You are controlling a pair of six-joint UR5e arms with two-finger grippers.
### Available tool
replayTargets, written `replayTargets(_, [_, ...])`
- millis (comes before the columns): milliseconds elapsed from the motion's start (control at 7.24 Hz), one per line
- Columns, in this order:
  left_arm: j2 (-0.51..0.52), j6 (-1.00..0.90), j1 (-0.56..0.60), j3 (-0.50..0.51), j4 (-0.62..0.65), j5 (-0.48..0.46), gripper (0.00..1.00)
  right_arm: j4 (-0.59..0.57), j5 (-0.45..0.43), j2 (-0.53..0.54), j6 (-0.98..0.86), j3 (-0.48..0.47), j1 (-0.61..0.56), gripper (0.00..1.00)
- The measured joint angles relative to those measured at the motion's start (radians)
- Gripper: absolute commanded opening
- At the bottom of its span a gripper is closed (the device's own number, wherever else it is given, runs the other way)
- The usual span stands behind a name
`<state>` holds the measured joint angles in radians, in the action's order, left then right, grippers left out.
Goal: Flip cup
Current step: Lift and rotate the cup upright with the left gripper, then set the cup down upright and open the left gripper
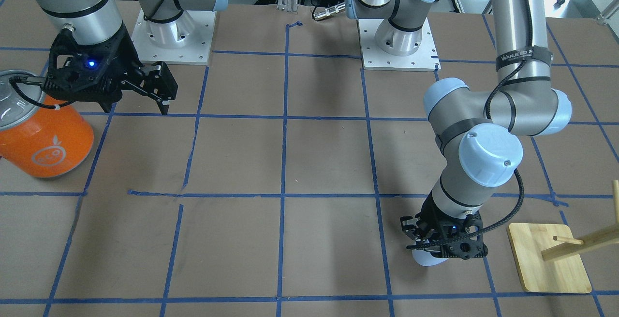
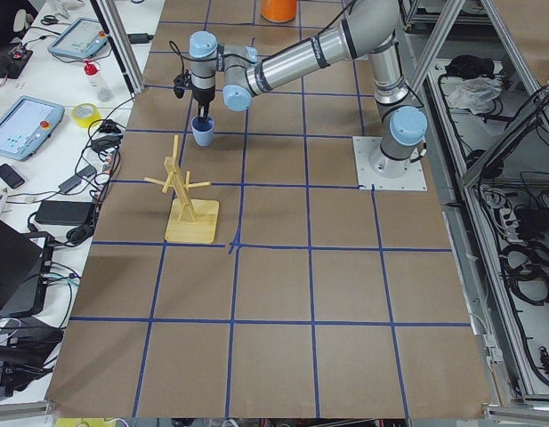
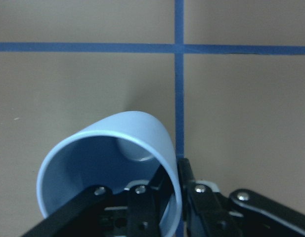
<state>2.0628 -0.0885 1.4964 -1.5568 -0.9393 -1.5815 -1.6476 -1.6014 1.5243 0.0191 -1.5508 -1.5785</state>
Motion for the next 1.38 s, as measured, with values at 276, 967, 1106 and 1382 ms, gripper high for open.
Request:
replayTargets(276, [0.016, -0.025, -0.018, -0.004, 0.007, -0.024, 0.00, 0.000, 0.000, 0.000, -0.001, 0.000, 0.000, 1.00])
replayTargets(967, [0.032, -0.032, -0.021, -0.010, 0.010, -0.032, 1.00, -0.003, -0.002, 0.000, 0.001, 0.000, 0.000, 1.00])
replayTargets(1106, [0.019, -0.035, -0.021, -0.009, 0.010, -0.033, 1.00, -0.003, -0.002, 0.000, 0.001, 0.000, 0.000, 1.00])
replayTargets(1382, [-0.043, -0.043, -0.011, -0.009, -0.003, -0.038, 1.00, -0.002, 0.000, 0.001, 0.002, 0.000, -0.001, 1.00])
